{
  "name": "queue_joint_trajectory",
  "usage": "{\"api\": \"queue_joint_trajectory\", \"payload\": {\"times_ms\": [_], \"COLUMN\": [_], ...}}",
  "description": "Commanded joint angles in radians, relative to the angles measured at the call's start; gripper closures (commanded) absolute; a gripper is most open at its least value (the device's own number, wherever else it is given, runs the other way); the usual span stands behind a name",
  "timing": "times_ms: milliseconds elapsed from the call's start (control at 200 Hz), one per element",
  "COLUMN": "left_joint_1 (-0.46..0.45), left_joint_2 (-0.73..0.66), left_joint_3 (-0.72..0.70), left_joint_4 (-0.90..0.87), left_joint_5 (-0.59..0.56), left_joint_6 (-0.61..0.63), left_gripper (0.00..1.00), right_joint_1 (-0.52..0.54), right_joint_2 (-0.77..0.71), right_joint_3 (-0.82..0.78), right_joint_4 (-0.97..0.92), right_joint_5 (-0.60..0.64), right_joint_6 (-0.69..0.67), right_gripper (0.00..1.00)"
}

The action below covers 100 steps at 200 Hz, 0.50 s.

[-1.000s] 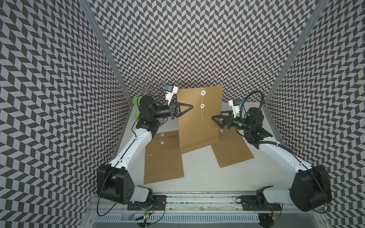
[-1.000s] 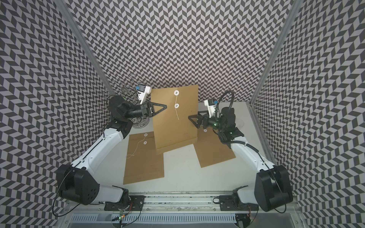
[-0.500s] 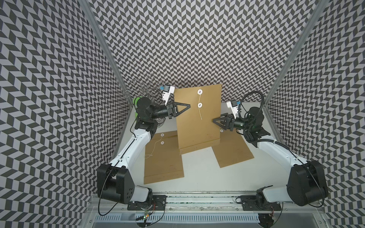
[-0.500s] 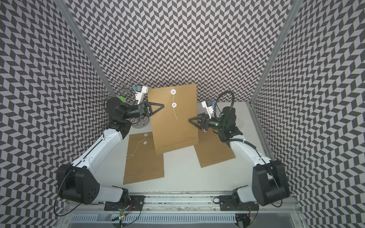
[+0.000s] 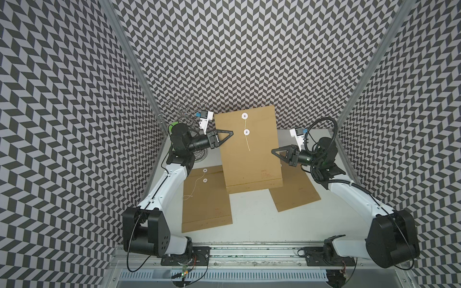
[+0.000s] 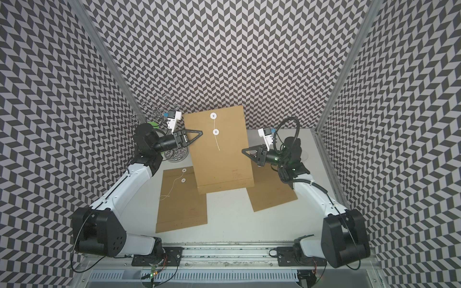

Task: Close the mouth of the file bag
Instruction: Adjust the file bag.

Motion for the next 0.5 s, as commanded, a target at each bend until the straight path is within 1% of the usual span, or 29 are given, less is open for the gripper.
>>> {"api": "queue_joint_trajectory", "payload": {"times_ms": [0, 80, 150, 290, 341, 431, 496], "left_joint_1": [0.011, 0.012, 0.019, 0.031, 0.035, 0.037, 0.038], "left_joint_2": [-0.013, -0.024, -0.029, -0.036, -0.041, -0.057, -0.064], "left_joint_3": [0.002, 0.006, -0.003, -0.012, -0.007, -0.010, -0.025], "left_joint_4": [-0.151, -0.271, -0.340, -0.476, -0.529, -0.618, -0.661], "left_joint_5": [-0.118, -0.208, -0.278, -0.412, -0.475, -0.620, -0.686], "left_joint_6": [0.110, 0.191, 0.223, 0.285, 0.315, 0.356, 0.371], "left_gripper": [0.66, 0.59, 0.51, 0.42, 0.40, 0.39, 0.39], "right_joint_1": [-0.012, -0.016, -0.019, -0.044, -0.056, -0.065, -0.067], "right_joint_2": [-0.039, -0.054, -0.063, -0.079, -0.088, -0.108, -0.118], "right_joint_3": [-0.021, -0.048, -0.074, -0.119, -0.136, -0.163, -0.164], "right_joint_4": [-0.040, -0.077, -0.109, -0.200, -0.230, -0.295, -0.356], "right_joint_5": [0.085, 0.118, 0.137, 0.175, 0.186, 0.235, 0.271], "right_joint_6": [0.004, 0.000, -0.007, -0.030, -0.042, -0.063, -0.092], "right_gripper": [1.00, 1.00, 1.00, 1.00, 1.00, 1.00, 1.00]}}
